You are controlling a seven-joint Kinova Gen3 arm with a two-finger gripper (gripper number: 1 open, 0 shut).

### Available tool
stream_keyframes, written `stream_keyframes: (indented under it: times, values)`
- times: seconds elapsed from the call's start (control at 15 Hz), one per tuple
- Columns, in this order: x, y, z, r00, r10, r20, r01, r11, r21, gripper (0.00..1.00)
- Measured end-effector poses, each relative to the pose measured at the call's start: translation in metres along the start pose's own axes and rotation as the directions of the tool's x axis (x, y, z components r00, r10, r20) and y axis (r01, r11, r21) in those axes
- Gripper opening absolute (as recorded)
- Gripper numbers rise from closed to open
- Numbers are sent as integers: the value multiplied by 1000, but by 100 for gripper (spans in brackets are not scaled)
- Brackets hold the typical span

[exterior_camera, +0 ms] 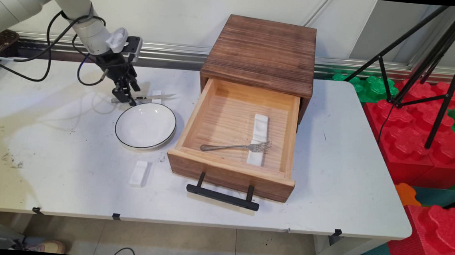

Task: Pick up the knife from the left of the white plate, then place the picked object into the drawer

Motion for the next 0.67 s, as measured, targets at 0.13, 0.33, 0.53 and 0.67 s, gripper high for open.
stream_keyframes:
  times: [0.13,0.33,0.53,0.67]
  values:
    - [0,-1,2,1000,-5,-9,5,1000,1,0]
    - [-1,-3,3,1000,-10,-18,10,1000,3,0]
    - [-2,-3,4,1000,-16,-22,16,1000,1,0]
    - [-3,-2,4,1000,-19,-25,19,1000,-1,0]
